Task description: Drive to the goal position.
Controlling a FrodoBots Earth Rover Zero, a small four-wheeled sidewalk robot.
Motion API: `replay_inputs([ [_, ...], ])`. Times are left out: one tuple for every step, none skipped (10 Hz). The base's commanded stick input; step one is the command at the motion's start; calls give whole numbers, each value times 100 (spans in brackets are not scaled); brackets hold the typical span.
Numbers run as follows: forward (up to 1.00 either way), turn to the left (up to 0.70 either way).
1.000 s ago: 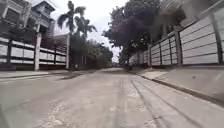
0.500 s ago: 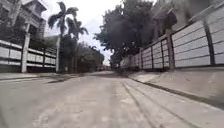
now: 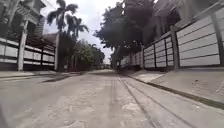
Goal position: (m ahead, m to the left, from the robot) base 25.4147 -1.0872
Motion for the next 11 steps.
replay_inputs([
  [0,0],
  [0,0],
  [0,0],
  [50,0],
  [50,0],
  [50,0],
  [50,0],
  [50,0],
  [50,0],
  [50,0],
  [50,0],
])
